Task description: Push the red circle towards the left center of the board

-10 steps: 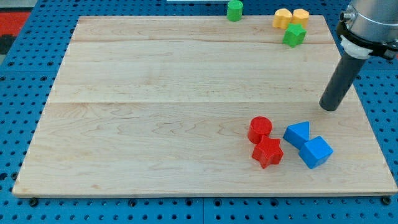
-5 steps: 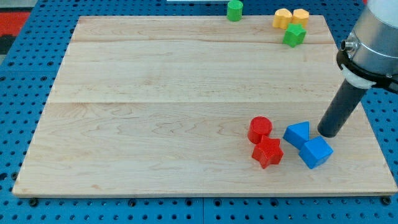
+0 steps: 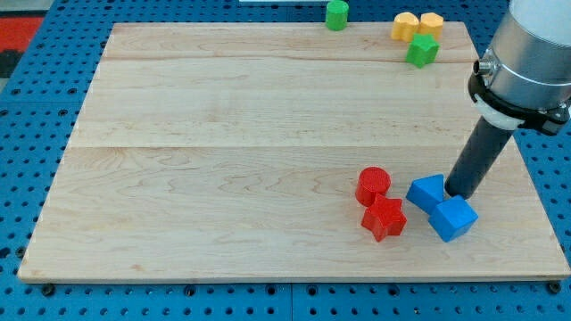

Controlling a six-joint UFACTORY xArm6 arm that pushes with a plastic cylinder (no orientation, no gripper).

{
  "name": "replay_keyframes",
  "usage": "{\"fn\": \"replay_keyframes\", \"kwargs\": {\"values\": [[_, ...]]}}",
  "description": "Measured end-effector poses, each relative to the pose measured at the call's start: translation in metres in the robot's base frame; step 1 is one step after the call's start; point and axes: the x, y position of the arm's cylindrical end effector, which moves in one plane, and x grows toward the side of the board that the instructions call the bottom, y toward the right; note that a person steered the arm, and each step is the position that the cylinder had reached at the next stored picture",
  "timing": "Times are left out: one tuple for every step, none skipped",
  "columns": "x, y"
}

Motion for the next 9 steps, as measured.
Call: {"fn": "replay_keyframes", "kwargs": {"values": [[0.002,0.0],[0.004,0.0],[0.004,0.0],[0.004,0.0],[0.007,0.0],[0.023,0.004],[0.024,-0.019],[0.018,-0.097],[0.011,-0.088]]}}
